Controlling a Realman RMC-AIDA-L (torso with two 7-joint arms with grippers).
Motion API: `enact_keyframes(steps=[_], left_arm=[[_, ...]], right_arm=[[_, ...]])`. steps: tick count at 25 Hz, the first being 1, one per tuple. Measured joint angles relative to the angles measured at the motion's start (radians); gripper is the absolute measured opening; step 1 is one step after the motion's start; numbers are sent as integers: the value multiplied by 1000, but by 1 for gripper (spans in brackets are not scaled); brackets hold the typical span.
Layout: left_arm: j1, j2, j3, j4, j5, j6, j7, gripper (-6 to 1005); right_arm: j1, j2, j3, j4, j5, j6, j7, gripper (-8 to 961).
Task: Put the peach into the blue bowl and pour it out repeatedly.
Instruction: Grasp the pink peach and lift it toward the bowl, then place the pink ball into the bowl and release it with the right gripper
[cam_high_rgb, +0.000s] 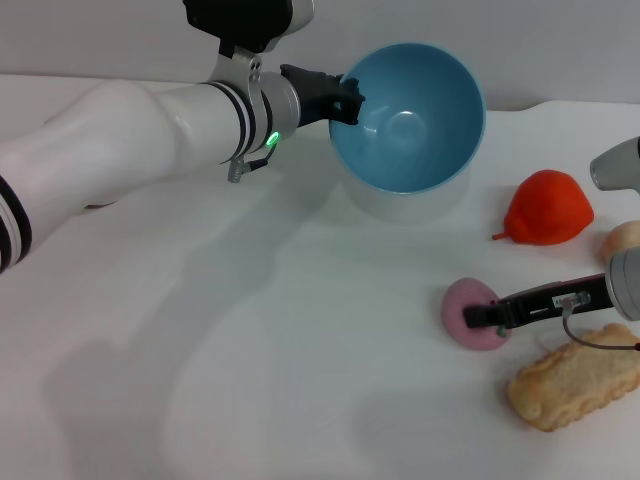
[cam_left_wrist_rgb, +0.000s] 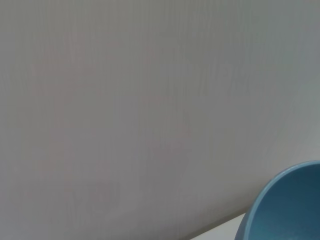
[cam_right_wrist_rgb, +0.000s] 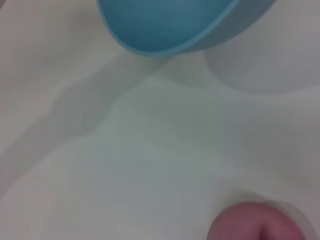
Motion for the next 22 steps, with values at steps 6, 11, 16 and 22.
enact_keyframes(steps=[6, 11, 16, 22], left_arm=[[-3, 0, 2, 0, 0, 4, -1, -1], [-9, 3, 1, 0, 0, 40, -12, 0], [-48, 7, -8, 2, 0, 125, -21, 0], [-93, 1, 24, -11, 5, 203, -69, 0]], right_arm=[[-22, 1, 2, -65, 5, -53, -4, 161], [-82, 0, 5, -250, 72, -170, -4, 114], [-118, 1, 29, -473, 135, -245, -5, 79], [-60, 0, 28, -530, 137, -226, -5, 54]])
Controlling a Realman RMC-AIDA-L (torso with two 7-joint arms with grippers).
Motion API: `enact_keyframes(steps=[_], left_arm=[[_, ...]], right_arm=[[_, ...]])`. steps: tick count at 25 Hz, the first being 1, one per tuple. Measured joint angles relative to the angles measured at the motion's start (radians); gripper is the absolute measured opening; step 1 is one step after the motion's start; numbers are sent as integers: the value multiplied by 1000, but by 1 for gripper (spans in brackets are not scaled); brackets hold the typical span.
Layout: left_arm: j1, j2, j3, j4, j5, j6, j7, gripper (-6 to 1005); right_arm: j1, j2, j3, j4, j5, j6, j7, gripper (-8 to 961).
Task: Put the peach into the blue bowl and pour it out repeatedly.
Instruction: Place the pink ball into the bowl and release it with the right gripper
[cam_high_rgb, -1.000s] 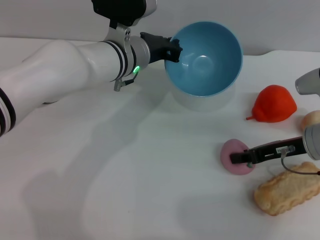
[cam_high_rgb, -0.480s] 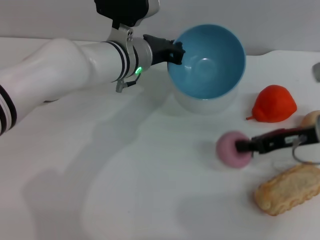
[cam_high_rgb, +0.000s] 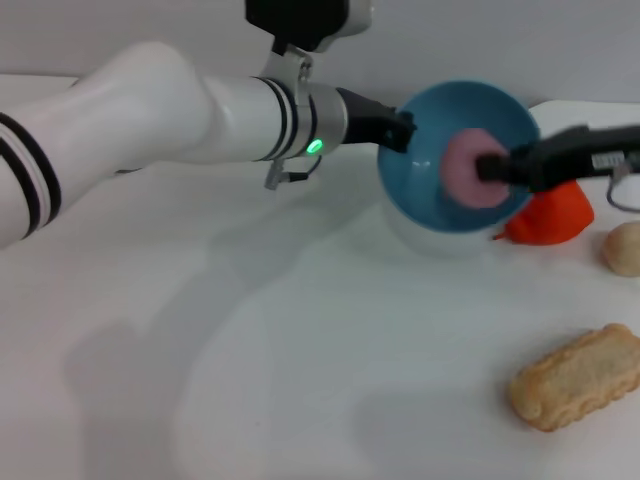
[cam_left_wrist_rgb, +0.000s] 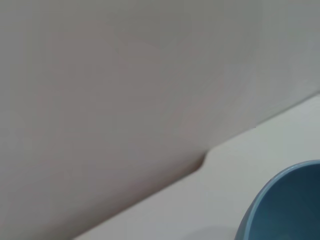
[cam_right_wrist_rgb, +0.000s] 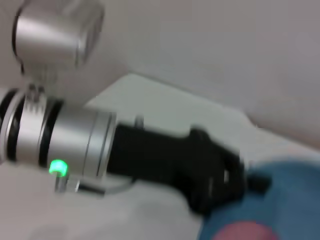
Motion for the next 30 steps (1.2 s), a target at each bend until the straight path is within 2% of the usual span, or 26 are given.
enact_keyframes(steps=[6, 12, 19, 27, 30], left_arm=[[-2, 0, 22, 0, 2, 12, -34, 0], [8, 1, 17, 0, -1, 19, -35, 0], [5, 1, 21, 0, 2, 9, -35, -2], [4, 2, 19, -3, 4, 5, -35, -1], [4, 2, 14, -12, 4, -3, -35, -1]], right_arm=[[32, 3, -5, 10, 5, 107, 29, 59], [70, -4, -7, 109, 1, 117, 41, 80], [45, -2, -51, 114, 0, 124, 37, 105], [13, -4, -44, 85, 0, 139, 29, 332], [-2, -4, -21, 75, 3, 142, -10, 383]])
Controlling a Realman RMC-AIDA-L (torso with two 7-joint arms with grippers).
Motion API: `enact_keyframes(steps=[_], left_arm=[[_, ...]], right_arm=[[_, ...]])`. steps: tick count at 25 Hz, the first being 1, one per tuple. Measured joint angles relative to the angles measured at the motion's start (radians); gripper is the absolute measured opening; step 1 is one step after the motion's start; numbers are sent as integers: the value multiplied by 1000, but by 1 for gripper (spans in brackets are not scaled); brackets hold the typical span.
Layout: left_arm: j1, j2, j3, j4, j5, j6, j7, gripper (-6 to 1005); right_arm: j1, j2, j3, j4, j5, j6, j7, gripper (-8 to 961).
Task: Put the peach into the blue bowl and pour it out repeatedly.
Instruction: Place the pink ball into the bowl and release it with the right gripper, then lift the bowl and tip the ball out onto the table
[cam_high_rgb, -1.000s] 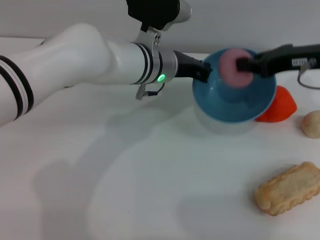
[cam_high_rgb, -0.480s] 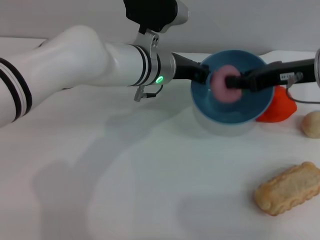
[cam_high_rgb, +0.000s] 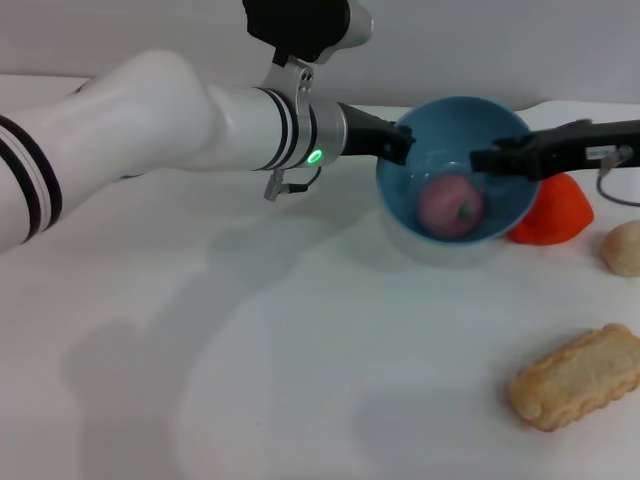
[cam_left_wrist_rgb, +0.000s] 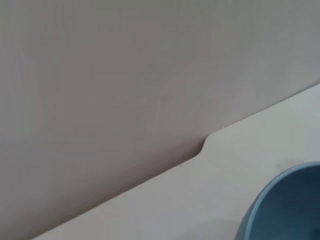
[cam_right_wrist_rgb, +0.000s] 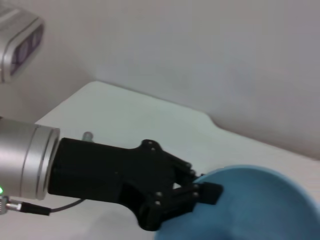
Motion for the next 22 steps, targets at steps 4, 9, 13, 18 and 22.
enact_keyframes(steps=[4, 9, 13, 18, 22], left_arm=[[-7, 0, 5, -8, 21, -16, 11, -2], [-28, 3, -17, -15, 144, -19, 4, -2], [-51, 3, -39, -18, 239, -30, 4, -2], [-106, -2, -44, -11, 359, -31, 11, -1], [-156, -9, -41, -5, 462, -33, 8, -1]], right_arm=[[-54, 10, 51, -62, 16, 25, -105, 434], [-148, 14, 255, -132, 61, -25, -184, 434], [-210, 14, 474, -116, 118, -115, -287, 434], [-269, 6, 627, 39, 135, -111, -432, 434], [-305, 4, 684, 234, 252, -59, -641, 433]])
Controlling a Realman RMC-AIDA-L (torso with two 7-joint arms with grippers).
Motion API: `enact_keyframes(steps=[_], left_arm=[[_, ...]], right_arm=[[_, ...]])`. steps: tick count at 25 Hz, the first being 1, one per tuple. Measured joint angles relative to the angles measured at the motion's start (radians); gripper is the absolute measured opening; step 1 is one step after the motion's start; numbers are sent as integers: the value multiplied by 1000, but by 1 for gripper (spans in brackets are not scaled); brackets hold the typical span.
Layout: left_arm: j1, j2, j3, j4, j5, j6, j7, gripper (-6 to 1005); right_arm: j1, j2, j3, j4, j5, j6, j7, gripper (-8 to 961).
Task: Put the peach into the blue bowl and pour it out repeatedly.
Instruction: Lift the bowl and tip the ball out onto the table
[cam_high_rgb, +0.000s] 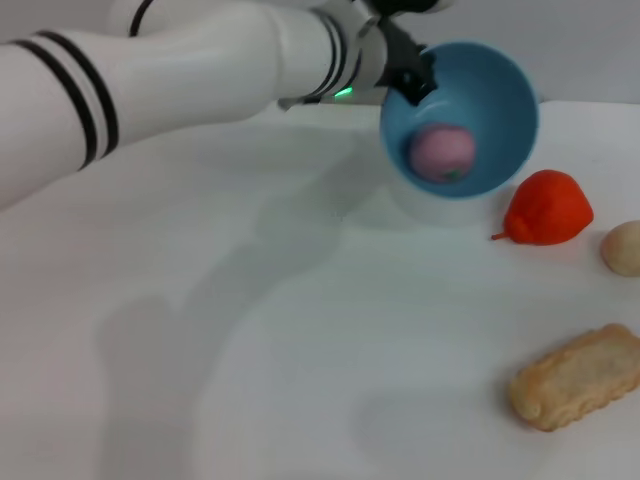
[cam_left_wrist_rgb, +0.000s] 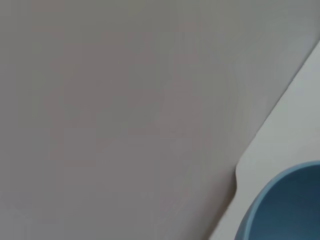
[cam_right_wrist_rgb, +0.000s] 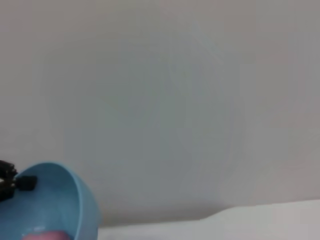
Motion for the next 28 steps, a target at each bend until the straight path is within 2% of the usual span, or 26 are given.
enact_keyframes(steps=[3, 7, 9, 13, 17, 21, 24, 28], left_arm=[[-10, 0, 41, 15, 58, -16, 22, -1], [8, -1, 158, 72, 148, -76, 25, -1], [23, 0, 179, 90, 156, -102, 22, -1], [66, 0, 256, 128, 214, -167, 34, -1], [145, 0, 317, 186, 339, -279, 48, -2], [201, 0, 375, 220, 404, -366, 162, -2], [240, 0, 386, 240, 409, -421, 260, -2], [258, 0, 408, 240, 410, -466, 352, -2]], right_arm=[[-20, -3, 10, 114, 100, 26, -105, 433], [-25, -2, 14, 170, 153, 53, -186, 433], [-19, -3, 16, 183, 161, 55, -194, 433], [-7, -4, 16, 187, 163, 55, -195, 433], [12, -4, 15, 187, 163, 51, -194, 434], [26, -4, 10, 189, 164, 54, -194, 434], [35, -4, 11, 202, 164, 56, -196, 434], [40, -4, 14, 209, 164, 64, -197, 433]])
